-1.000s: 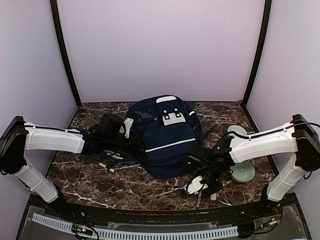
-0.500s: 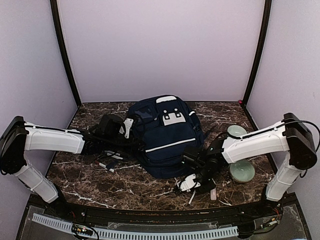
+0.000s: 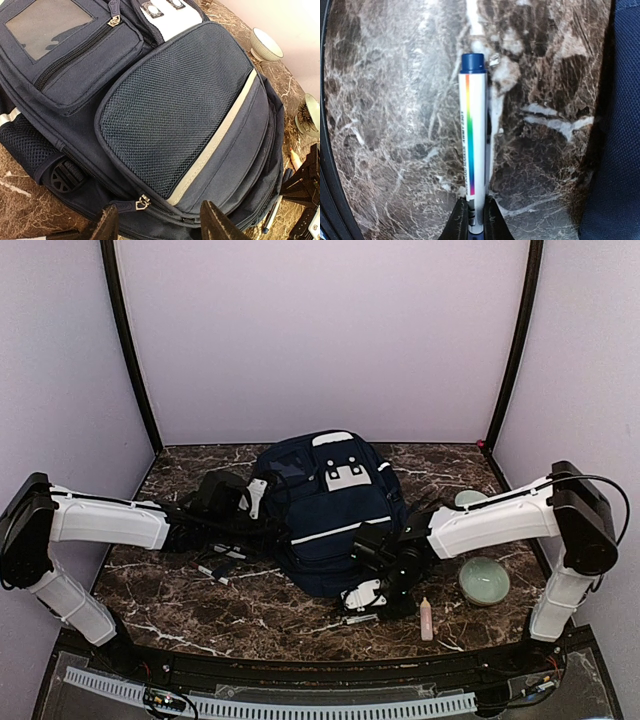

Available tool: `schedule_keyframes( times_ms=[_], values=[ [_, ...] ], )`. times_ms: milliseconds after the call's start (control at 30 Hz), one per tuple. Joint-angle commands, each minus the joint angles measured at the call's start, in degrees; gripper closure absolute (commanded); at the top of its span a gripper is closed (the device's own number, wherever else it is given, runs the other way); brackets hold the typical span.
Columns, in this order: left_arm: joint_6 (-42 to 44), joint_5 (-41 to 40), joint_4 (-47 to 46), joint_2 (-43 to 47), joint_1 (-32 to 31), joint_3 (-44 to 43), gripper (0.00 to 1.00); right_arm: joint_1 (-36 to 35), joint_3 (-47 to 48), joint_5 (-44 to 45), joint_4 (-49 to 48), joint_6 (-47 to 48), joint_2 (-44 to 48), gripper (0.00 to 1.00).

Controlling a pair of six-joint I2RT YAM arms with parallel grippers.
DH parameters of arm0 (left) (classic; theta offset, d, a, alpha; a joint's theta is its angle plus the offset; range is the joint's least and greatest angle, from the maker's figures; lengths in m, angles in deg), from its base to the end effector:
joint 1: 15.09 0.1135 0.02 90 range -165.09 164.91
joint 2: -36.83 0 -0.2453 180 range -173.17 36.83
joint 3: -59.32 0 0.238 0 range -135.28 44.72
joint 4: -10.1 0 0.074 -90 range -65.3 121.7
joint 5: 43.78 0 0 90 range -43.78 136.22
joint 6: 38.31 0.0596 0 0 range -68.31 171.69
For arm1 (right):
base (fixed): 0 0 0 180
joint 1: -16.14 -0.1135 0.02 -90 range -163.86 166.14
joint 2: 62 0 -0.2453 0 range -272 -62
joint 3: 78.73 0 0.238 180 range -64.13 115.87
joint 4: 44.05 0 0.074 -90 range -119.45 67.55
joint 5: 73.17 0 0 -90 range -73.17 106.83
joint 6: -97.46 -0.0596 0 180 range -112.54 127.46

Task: Pack the student bag
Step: Pick up the pen from the center of the board.

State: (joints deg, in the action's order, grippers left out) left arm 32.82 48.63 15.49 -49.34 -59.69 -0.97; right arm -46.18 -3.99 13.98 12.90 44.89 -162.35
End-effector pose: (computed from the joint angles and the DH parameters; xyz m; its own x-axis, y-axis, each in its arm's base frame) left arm 0.2346 -0.2348 0.1850 -0.5849 0.1230 -0.8017 0.5685 0.7672 -0.2971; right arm 0.1349 0.2635 0.1195 0.1736 -0.9758 -0.1328 -0.9847 -0.1698 -0.0396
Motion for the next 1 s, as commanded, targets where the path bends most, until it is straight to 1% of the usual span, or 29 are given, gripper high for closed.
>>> schedule_keyframes(
  times_ms=[0, 67, 167, 200, 333, 367, 467, 533, 633, 800, 900, 967],
  values=[
    [-0.36, 0.76, -1.12, 1.18, -0.31, 0.61, 0.42, -0.1, 0.54, -2.24, 1.02, -1.87, -1.9, 0.93],
    [-0.31, 0.77, -1.14, 1.1, -0.37, 0.6, 0.42, -0.06, 0.84, -2.41, 1.2, -2.07, -1.83, 0.93],
    [-0.37, 0.93, -1.14, 1.08, -0.4, 0.6, 0.42, -0.09, 1.25, -2.57, 0.69, -2.28, -1.47, 0.84],
    [-0.37, 0.93, -1.11, 1.01, -0.4, 0.63, 0.42, -0.12, 1.31, -2.79, 0.38, -2.33, -1.47, 0.83],
    [-0.48, 1.06, -1.31, 0.91, -0.53, 0.44, 0.42, -0.15, 2.54, -3.67, -0.09, -2.98, -3.08, 0.83],
    [-0.49, 1.08, -1.33, 0.84, -0.57, 0.36, 0.42, -0.24, 2.79, -3.86, -0.15, -3.3, -3.76, 0.84],
    [-0.4, 1.33, -0.99, 0.66, -0.64, -0.12, 0.42, -0.3, 3.47, -3.32, 0.13, -3.63, -4.49, 0.93],
    [-0.09, 1.37, -0.45, 0.61, -0.75, -0.6, 0.42, -0.26, 3.39, -2.53, 0.6, -3.56, -3.68, 0.96],
    [0.84, 1.36, 0.59, 0.54, -0.76, -1.44, 0.42, 0.55, 3.14, -2.44, 1.69, -3.67, -1.12, 0.97],
    [3.1, 1.65, 1.3, -0.2, -1.12, -3.41, 0.42, 4.63, 4.1, -6.72, 5.28, -3.71, 3.63, 0.97],
    [6.25, 2.63, 1.82, -1.31, -2.33, -5.99, 0.42, 8.62, 4.29, -10.67, 6.97, -3.39, 6.65, 0.98],
    [9.67, 3.3, 3.52, -2.75, -3.83, -8.76, 0.42, 11.79, 3.9, -15.01, 8.42, -2.27, 8.57, 0.98]
  ],
)
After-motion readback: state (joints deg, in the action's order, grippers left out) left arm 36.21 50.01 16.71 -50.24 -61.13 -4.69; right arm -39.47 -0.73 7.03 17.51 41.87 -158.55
